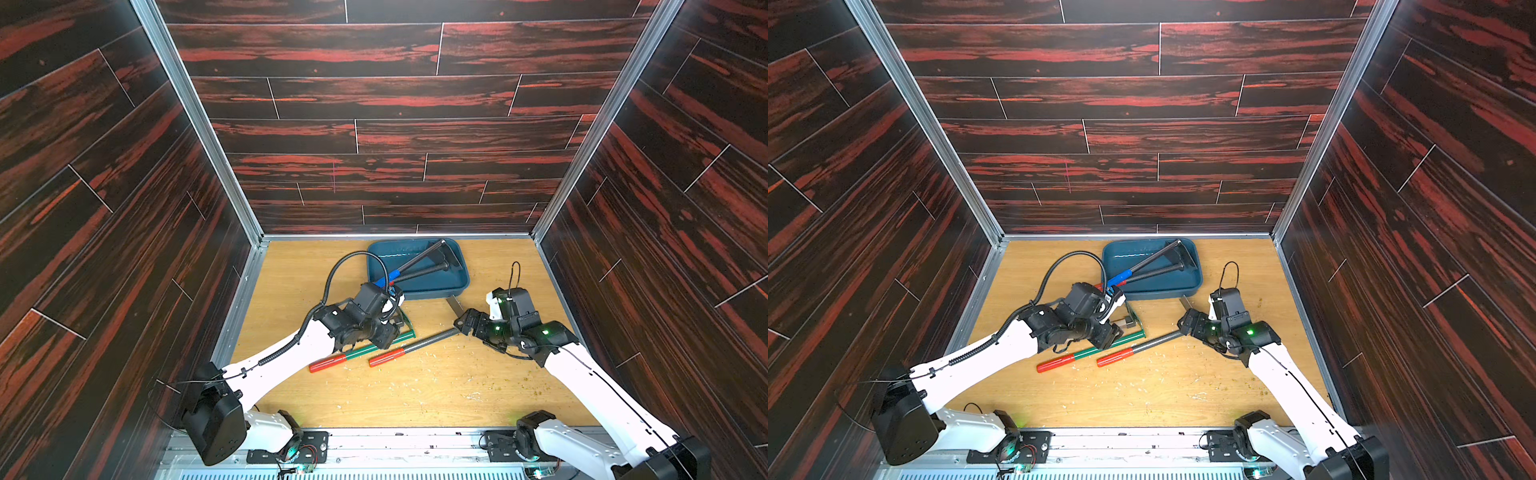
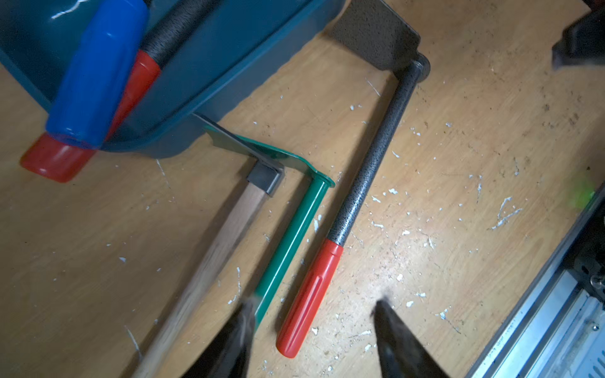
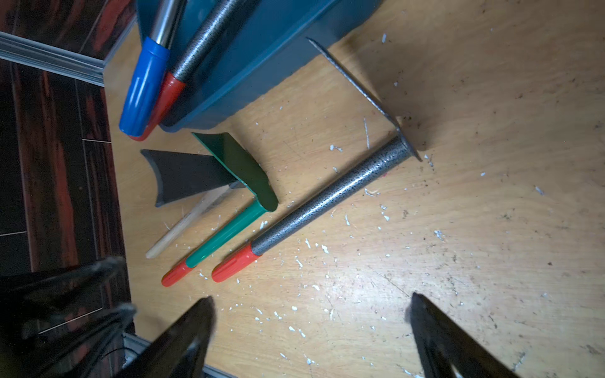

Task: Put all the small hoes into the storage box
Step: Pick up the hoe from the center of the board.

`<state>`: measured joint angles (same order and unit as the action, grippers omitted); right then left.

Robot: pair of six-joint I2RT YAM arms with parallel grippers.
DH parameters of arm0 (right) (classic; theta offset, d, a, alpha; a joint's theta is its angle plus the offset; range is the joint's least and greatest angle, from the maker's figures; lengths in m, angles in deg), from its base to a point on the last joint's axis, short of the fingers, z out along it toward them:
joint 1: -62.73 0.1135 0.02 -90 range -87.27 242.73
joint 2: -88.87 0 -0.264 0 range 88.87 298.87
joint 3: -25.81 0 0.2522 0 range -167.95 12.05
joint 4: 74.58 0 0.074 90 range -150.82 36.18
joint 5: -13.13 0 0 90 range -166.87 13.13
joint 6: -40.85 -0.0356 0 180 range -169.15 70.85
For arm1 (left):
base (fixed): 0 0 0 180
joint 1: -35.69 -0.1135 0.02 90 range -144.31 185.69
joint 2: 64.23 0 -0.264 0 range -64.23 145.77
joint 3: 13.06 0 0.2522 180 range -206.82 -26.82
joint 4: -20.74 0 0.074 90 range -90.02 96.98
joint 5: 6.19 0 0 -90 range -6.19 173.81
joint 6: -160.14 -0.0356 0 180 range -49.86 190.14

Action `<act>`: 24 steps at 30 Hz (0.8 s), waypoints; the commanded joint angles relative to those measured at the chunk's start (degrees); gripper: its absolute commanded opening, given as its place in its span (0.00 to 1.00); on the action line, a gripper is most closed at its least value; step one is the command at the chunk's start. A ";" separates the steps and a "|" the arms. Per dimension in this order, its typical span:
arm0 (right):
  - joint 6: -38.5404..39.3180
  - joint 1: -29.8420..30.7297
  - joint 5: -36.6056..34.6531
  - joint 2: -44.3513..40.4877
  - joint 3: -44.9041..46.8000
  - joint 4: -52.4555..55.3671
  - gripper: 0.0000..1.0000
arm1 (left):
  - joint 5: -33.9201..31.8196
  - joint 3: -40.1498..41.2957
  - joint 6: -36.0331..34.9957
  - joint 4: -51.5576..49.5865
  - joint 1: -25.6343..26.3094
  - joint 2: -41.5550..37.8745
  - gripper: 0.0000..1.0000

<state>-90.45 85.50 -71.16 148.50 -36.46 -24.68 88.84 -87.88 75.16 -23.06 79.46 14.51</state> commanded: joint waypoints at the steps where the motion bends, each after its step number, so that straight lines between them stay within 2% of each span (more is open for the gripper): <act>1: 0.50 -0.09 1.31 0.75 -1.79 1.56 0.96 | 0.33 1.18 0.44 0.27 1.10 -0.90 0.62; 11: 0.87 -0.09 1.60 1.59 -3.23 2.62 0.96 | -2.67 3.46 2.05 2.20 5.87 3.35 0.62; 24: 1.69 -0.09 1.64 0.73 -3.08 3.76 0.96 | -4.62 0.62 3.36 0.97 8.68 12.68 0.61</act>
<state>-89.83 85.50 -69.96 149.77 -38.17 -22.47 85.37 -85.39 78.05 -20.94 87.81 26.03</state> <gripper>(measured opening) 0.956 0.606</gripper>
